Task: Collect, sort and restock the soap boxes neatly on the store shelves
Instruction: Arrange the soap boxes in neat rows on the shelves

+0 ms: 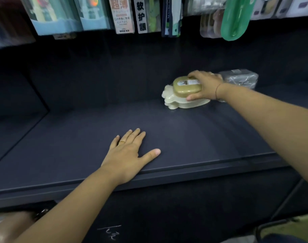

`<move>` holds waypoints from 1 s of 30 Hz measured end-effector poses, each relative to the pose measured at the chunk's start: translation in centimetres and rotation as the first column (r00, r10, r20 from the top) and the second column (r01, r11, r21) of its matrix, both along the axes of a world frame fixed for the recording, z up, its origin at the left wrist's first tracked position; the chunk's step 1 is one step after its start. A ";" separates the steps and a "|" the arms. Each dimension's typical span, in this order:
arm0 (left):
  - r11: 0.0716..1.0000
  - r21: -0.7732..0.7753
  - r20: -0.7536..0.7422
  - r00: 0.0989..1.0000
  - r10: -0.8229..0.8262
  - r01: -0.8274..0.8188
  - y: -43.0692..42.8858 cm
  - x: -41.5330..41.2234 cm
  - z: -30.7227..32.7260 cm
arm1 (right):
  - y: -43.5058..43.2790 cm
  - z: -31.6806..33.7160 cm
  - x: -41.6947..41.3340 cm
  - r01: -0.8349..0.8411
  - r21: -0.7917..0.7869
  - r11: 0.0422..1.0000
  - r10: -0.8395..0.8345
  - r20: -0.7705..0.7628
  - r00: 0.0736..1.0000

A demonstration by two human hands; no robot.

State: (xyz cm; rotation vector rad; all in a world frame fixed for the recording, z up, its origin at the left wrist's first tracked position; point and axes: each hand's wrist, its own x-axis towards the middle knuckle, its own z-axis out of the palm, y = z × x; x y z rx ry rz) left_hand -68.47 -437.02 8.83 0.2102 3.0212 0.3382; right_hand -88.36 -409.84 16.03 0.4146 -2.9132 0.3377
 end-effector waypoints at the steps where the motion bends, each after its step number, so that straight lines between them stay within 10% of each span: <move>1: 1.000 0.002 0.000 1.000 0.000 0.000 0.0 0.0 0.0 | -0.1 0.1 -0.6 0.000 0.011 1.000 0.000 0.011 1.000; 13: 0.994 0.101 -0.105 0.993 0.045 -0.035 -0.6 0.4 -0.4 | -3.3 -1.7 1.1 0.074 -0.049 0.996 -0.076 -0.029 0.997; 17: 0.971 0.238 -0.315 0.947 0.064 0.013 -2.3 3.1 -0.3 | -10.5 -1.9 10.0 -0.232 -0.273 0.934 0.208 -0.116 0.971; 23: 0.968 0.244 -0.677 0.725 0.127 0.059 -13.7 19.5 -1.4 | -20.4 -7.1 30.2 -0.658 -0.487 0.574 0.718 -0.086 0.691; 30: 0.964 -0.053 0.086 0.961 0.263 -0.259 -27.8 33.1 -11.8 | -27.9 -25.1 37.4 -0.571 -0.229 0.789 0.593 0.528 0.608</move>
